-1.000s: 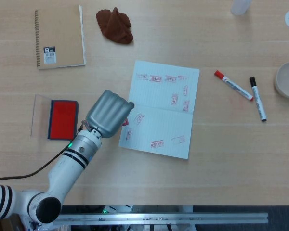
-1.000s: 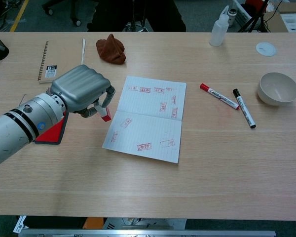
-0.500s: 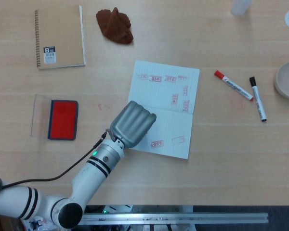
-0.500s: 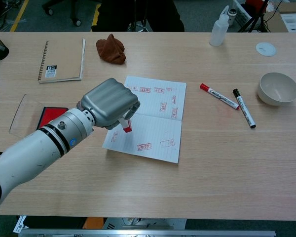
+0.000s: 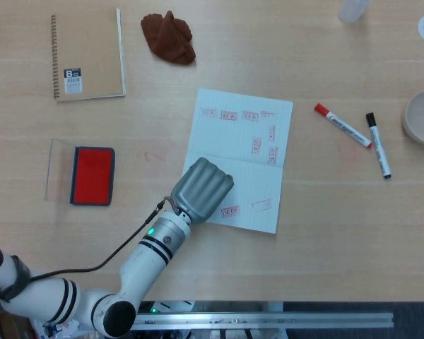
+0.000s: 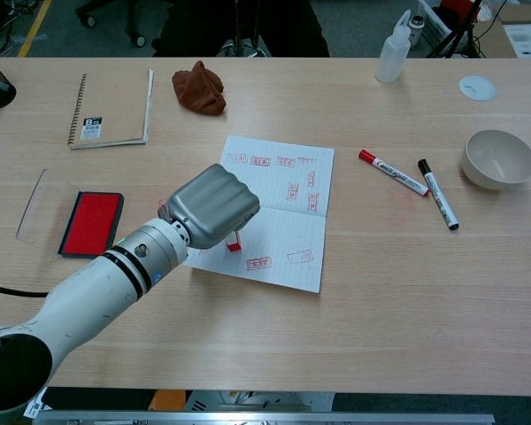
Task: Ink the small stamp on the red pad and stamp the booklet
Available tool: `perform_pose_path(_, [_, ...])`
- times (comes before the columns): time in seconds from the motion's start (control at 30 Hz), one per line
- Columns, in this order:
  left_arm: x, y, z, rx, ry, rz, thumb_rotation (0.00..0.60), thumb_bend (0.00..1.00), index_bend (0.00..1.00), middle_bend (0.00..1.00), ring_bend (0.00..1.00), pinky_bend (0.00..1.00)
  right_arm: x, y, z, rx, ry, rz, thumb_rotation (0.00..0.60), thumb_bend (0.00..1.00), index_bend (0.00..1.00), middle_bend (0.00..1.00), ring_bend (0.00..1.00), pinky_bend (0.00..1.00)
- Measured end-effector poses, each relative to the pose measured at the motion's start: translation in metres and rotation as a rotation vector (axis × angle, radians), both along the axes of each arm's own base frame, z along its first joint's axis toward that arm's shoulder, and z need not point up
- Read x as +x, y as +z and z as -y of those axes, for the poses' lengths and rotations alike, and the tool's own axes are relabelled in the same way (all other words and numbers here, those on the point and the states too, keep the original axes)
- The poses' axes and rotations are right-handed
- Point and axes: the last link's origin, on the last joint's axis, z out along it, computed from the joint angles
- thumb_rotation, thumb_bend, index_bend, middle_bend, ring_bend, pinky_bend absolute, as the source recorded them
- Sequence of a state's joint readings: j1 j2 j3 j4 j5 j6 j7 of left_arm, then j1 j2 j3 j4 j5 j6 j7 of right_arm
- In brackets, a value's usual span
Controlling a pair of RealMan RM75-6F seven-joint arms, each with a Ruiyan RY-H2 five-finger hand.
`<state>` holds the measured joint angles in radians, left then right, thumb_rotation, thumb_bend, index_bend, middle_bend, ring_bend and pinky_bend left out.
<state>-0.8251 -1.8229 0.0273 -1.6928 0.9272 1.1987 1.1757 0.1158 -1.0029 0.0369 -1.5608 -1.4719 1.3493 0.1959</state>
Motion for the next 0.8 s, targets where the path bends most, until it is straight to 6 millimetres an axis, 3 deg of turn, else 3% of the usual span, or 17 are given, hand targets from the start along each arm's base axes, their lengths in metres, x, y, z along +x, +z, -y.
perform_pose_path(0.8, [-0.008,-0.022,0.005,-0.003,0.032,-0.03,0.6,0.29,0.59,1.0,1.0,1.0,-0.003,0.002,-0.003,-0.012,-0.011,0.0,0.6,0.15,0.34,0.4,0.29,0.36])
